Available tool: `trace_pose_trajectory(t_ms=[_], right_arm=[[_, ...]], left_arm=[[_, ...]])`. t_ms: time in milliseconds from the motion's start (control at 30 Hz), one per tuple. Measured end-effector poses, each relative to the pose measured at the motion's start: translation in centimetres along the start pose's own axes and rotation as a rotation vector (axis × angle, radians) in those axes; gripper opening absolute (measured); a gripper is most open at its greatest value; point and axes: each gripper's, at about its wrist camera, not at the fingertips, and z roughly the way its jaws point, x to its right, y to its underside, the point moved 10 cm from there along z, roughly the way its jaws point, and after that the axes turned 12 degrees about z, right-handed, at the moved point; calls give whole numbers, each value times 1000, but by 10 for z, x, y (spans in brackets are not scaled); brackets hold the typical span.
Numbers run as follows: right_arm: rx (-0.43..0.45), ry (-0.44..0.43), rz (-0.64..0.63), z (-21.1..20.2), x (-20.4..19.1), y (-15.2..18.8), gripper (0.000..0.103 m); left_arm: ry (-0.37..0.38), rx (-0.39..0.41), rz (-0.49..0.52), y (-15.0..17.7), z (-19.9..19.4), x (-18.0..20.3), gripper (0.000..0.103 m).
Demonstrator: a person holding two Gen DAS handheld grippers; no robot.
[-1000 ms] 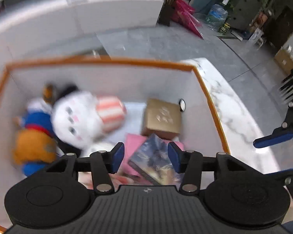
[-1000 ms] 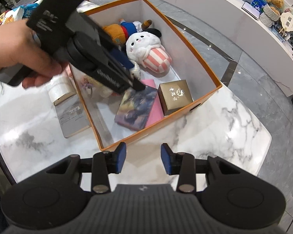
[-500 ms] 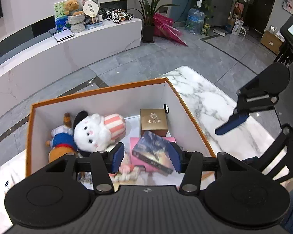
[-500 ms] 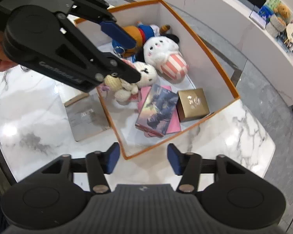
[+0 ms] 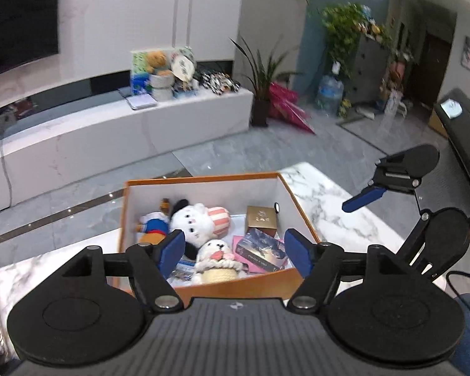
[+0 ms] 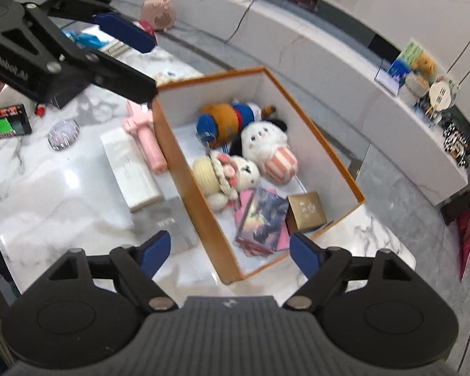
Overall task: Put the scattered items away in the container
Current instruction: 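Withdraw both tools from the box toward the compact mirror and glasses case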
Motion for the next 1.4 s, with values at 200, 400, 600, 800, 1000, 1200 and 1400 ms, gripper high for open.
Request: trace_pose_trajectory(t_ms=[200, 400, 600, 800, 1000, 1200, 1400], right_arm=[[112, -25, 21, -20, -31, 2, 88], [203, -43, 72, -19, -60, 11, 92], [261, -48, 109, 7, -85, 29, 92], [248, -32, 138, 37, -101, 41, 92], [249, -83, 118, 65, -123, 38, 92], [230, -126, -72, 107, -150, 18, 92], [206, -191, -98, 142, -160, 7, 92]], left_arm=[[-76, 24, -53, 36, -40, -24, 88], [-221, -7, -118, 102, -55, -54, 88], [-327, -37, -173, 174, -45, -65, 88], [-396, -84, -199, 223, -27, -79, 88], [-413, -102, -270, 258, -22, -94, 88], [-448, -180, -256, 287, -10, -100, 88], [-468, -184, -188, 285, -12, -98, 88]])
